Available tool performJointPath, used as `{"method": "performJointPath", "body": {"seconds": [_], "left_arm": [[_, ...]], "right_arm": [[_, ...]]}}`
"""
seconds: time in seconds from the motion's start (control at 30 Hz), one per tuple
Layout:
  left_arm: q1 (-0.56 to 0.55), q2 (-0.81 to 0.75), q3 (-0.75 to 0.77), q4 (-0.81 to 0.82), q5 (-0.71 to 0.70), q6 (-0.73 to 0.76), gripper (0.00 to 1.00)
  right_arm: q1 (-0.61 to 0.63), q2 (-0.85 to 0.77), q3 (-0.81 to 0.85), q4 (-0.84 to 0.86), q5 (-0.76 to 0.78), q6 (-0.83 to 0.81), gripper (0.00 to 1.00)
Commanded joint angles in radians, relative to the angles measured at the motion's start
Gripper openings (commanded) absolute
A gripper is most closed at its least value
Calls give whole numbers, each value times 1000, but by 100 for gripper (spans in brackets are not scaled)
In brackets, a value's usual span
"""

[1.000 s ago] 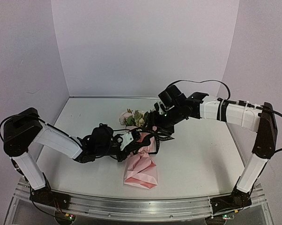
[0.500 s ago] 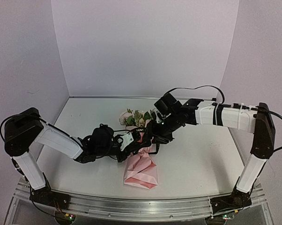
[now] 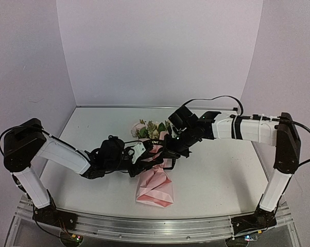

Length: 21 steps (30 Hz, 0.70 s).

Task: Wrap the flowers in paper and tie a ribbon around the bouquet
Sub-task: Cross the half-tied ribbon over the folded bouquet.

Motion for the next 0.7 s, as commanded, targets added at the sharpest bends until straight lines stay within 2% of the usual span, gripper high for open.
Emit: {"method": "performJointPath", "body": {"seconds": [0.0, 0.13, 0.2, 0.4, 0.53, 0.67], "left_arm": [[12, -193, 6, 3, -70, -223, 52], [85, -273, 64, -151, -24, -381, 56], [128, -266, 100, -225, 4, -399, 56], [220, -80, 337, -501, 92, -332, 57], [254, 27, 485, -633, 158, -280, 58], [262, 89, 572, -732, 241, -240, 57]], "right_arm": [[7, -13, -13, 12, 50, 4, 0], [8, -15, -18, 12, 62, 3, 0], [8, -13, -15, 12, 61, 4, 0], [9, -6, -7, 13, 68, 5, 0], [8, 1, -8, 16, 68, 13, 0], [7, 6, -6, 19, 75, 19, 0]]}}
